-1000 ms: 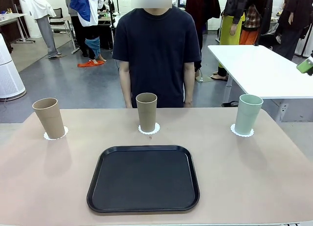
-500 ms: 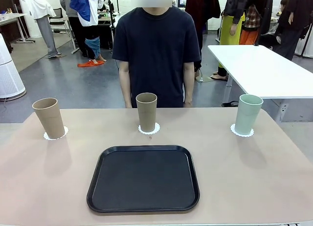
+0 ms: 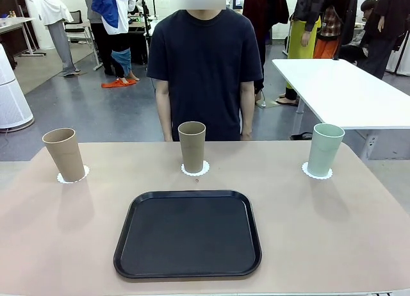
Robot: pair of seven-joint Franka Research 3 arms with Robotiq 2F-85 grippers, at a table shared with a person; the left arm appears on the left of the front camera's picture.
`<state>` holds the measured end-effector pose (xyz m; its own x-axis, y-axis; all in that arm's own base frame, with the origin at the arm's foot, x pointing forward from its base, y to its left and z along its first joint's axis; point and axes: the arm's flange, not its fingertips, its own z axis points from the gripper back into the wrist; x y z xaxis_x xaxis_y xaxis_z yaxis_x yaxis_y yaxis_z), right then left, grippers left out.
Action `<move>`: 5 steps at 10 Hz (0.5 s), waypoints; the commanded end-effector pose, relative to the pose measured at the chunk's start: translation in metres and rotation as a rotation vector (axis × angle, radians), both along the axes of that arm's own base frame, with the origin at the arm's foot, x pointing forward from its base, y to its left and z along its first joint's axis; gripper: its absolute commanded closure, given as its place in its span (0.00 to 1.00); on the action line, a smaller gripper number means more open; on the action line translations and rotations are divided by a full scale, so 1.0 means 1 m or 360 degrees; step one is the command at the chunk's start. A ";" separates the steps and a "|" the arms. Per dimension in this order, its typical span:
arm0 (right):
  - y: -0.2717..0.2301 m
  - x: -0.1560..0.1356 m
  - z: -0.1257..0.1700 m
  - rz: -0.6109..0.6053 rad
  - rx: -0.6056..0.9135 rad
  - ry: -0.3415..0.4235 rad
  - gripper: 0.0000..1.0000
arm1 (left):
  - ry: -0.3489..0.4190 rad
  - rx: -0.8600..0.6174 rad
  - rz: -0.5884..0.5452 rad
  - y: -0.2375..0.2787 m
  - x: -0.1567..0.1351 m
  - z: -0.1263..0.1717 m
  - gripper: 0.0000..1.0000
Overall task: Place coasters on the table and set cups on them.
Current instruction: Take one Reusable plastic cup from the Flat Tray and place it on a coaster set by the human.
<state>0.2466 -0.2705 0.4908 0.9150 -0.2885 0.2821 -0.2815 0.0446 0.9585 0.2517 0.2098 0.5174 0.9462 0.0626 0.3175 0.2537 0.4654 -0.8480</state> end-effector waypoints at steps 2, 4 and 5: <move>0.009 0.006 0.035 0.0158 -0.0269 0.0293 0.00 | -0.0007 0.0000 0.0005 -0.001 -0.001 0.001 0.00; 0.010 0.012 0.040 0.0235 -0.0365 0.0474 0.00 | -0.0007 0.0000 0.0005 -0.001 -0.001 0.001 0.00; 0.009 0.006 0.036 0.0134 -0.0247 0.0275 0.00 | -0.0007 0.0000 0.0005 -0.001 -0.001 0.001 0.00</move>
